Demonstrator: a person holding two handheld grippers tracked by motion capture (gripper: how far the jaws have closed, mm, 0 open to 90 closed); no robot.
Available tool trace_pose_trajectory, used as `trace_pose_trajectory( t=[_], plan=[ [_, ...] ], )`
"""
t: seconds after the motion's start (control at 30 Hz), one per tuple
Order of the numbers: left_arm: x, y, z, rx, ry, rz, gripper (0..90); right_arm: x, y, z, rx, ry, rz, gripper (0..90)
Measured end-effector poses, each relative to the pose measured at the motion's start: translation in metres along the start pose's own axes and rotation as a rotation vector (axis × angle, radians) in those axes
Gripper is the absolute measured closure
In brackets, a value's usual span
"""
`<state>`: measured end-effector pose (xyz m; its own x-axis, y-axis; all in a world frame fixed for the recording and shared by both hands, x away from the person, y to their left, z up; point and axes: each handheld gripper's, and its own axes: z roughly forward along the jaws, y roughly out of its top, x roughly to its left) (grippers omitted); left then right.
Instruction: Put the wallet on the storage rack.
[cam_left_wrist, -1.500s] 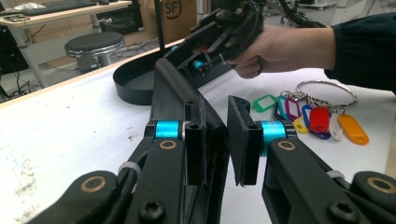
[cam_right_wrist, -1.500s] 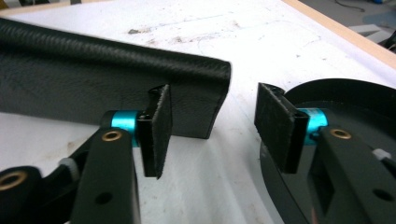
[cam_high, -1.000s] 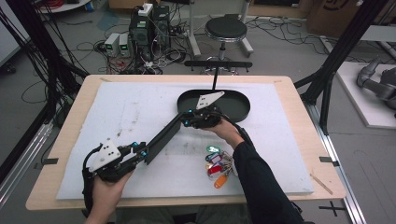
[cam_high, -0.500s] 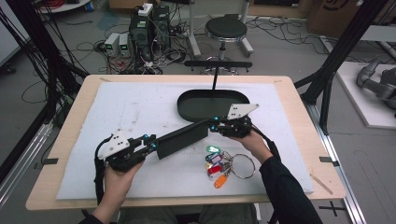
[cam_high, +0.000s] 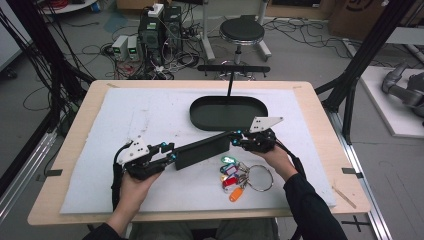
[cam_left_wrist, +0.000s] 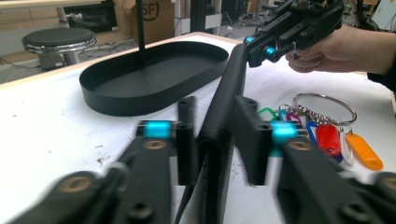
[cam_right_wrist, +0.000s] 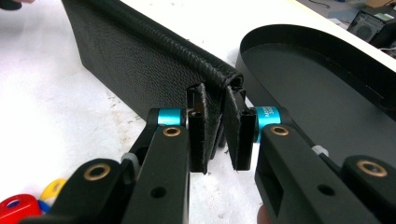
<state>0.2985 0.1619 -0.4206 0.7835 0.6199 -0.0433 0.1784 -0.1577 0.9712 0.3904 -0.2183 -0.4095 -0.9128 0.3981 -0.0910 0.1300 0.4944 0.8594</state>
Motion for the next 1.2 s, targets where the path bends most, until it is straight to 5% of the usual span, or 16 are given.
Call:
trace_pose_trajectory(
  t=[0.13,0.27,0.47,0.57,0.8,1.03,1.2],
  plan=[
    [-0.003,-0.006,0.008,0.059,-0.009,0.015,48.2,0.000,0.000,0.001,-0.001,-0.001,0.008,80.7],
    [-0.002,-0.011,0.016,0.108,-0.012,0.023,47.4,-0.002,-0.001,0.001,-0.004,0.005,0.007,79.9],
    [0.007,-0.016,0.016,0.097,-0.053,-0.002,71.0,-0.001,-0.002,0.003,0.006,0.004,0.003,70.3],
    [0.010,-0.015,0.014,0.077,-0.075,-0.021,73.9,-0.003,-0.001,-0.001,-0.016,-0.006,0.016,58.6],
    [0.015,0.000,0.003,0.010,-0.132,0.017,75.2,-0.016,-0.001,-0.033,-0.136,-0.025,0.104,42.3],
    [0.019,0.009,-0.009,-0.121,-0.204,-0.018,75.3,-0.018,0.000,-0.042,-0.174,-0.002,0.142,27.8],
    [0.019,0.014,-0.012,-0.168,-0.277,-0.005,75.2,-0.013,0.006,-0.039,-0.186,0.067,0.147,25.0]
  ],
)
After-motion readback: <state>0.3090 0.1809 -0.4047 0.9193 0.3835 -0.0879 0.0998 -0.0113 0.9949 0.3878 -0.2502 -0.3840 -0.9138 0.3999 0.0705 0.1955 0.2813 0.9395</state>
